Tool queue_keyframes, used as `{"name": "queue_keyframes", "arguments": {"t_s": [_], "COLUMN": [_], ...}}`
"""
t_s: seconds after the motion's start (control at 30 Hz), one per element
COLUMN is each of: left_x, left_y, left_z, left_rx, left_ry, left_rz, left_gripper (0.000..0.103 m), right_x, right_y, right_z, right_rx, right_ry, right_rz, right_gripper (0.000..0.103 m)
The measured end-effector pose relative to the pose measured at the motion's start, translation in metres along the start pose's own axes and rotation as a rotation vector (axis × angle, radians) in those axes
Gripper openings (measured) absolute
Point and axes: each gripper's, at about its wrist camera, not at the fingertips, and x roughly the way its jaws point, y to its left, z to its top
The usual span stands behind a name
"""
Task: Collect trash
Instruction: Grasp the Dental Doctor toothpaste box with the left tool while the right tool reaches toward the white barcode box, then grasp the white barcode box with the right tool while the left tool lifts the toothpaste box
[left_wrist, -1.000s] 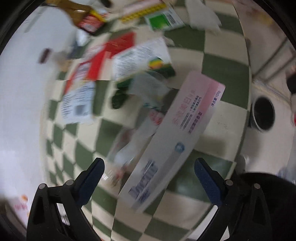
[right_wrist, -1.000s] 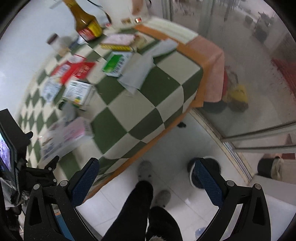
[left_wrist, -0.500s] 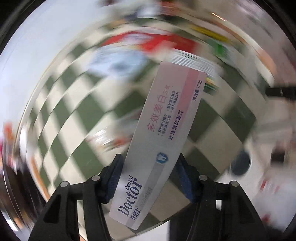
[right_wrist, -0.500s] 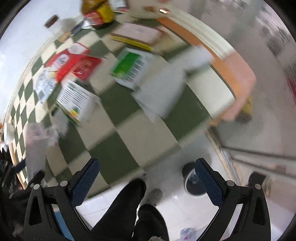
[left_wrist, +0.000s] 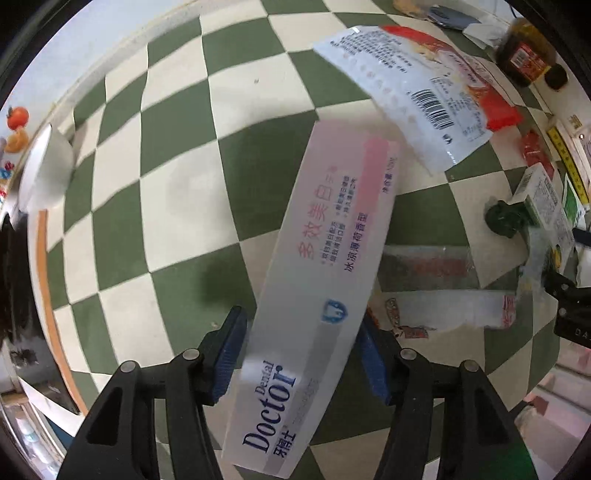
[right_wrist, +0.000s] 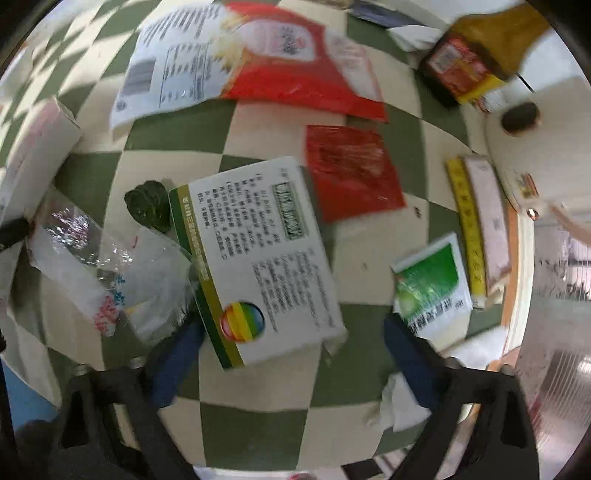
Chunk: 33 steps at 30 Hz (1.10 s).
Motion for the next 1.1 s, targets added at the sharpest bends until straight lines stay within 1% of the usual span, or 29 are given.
{"name": "queue_keyframes", "arguments": {"t_s": [0.03,0.07,0.1,0.13,0.17,0.23,0.27,0.3,0.33,0.43,0.47,0.5,0.57,0.6,0.63,0.67,0.7,0.73,0.83,0.93,0.97,1.0,1.1], "left_x": [0.001,0.001,0.0,-0.001,-0.003,-0.001,0.001,0.003,0.008,0.016,0.016,0.016,0.013,0.012,0.01,0.006,0.003,-0.003,-0.022,-0.053,-0.063,-0.08,-0.108], "left_y": [-0.001,0.0,0.0,0.0,-0.002,0.004,0.001,0.001,0.005,0.009,0.008,0.008,0.005,0.003,0.001,0.0,-0.001,-0.002,-0.008,-0.015,-0.023,-0.008,-0.025], "left_z": [-0.002,-0.004,-0.005,-0.008,-0.011,-0.011,-0.013,-0.014,-0.015,-0.011,-0.012,-0.012,-0.012,-0.013,-0.014,-0.016,-0.017,-0.019,-0.027,-0.033,-0.036,-0.034,-0.035], "left_rx": [-0.009,-0.018,-0.023,-0.029,-0.035,-0.036,-0.03,-0.025,-0.025,-0.027,-0.024,-0.021,-0.002,0.003,0.009,0.017,0.024,0.028,0.041,0.058,0.067,0.076,0.116], "left_ry": [0.001,-0.002,-0.007,-0.013,-0.015,-0.016,-0.012,-0.008,-0.002,0.0,-0.003,-0.013,-0.034,-0.04,-0.047,-0.056,-0.066,-0.078,-0.121,-0.169,-0.191,-0.203,-0.251], "left_rz": [-0.01,-0.006,-0.004,-0.003,-0.009,-0.021,-0.018,-0.015,-0.014,-0.03,-0.027,-0.019,0.006,0.013,0.017,0.023,0.03,0.035,0.051,0.048,0.043,0.038,0.018], "left_gripper": [0.055,0.055,0.055,0.055,0.055,0.055,0.055,0.055,0.055,0.055,0.053,0.048,0.046,0.046,0.046,0.045,0.045,0.045,0.045,0.045,0.045,0.045,0.045], "right_x": [-0.002,-0.004,-0.004,-0.003,-0.003,-0.002,-0.001,0.0,-0.003,-0.014,-0.016,-0.018,-0.02,-0.018,-0.019,-0.022,-0.022,-0.025,-0.039,-0.066,-0.075,-0.083,-0.106], "right_y": [-0.005,-0.012,-0.021,-0.033,-0.041,-0.048,-0.049,-0.051,-0.054,-0.059,-0.059,-0.058,-0.055,-0.053,-0.049,-0.049,-0.051,-0.055,-0.073,-0.093,-0.1,-0.104,-0.108], "right_z": [0.0,-0.001,-0.004,-0.012,-0.021,-0.037,-0.044,-0.051,-0.057,-0.063,-0.062,-0.058,-0.053,-0.056,-0.056,-0.057,-0.062,-0.069,-0.093,-0.118,-0.126,-0.136,-0.169], "right_rx": [0.037,0.089,0.172,0.272,0.343,0.418,0.437,0.457,0.473,0.481,0.474,0.466,0.454,0.448,0.439,0.435,0.452,0.482,0.546,0.604,0.621,0.634,0.684], "right_ry": [0.0,0.007,0.028,0.065,0.095,0.146,0.173,0.195,0.19,0.123,0.107,0.094,0.07,0.065,0.059,0.05,0.041,0.03,-0.018,-0.081,-0.105,-0.126,-0.191], "right_rz": [0.031,0.059,0.102,0.152,0.197,0.287,0.33,0.362,0.36,0.287,0.277,0.273,0.261,0.229,0.181,0.144,0.149,0.174,0.227,0.267,0.275,0.278,0.284], "right_gripper": [0.073,0.073,0.073,0.073,0.073,0.076,0.076,0.079,0.083,0.084,0.084,0.086,0.086,0.081,0.058,0.046,0.038,0.033,0.03,0.028,0.028,0.027,0.027]}}
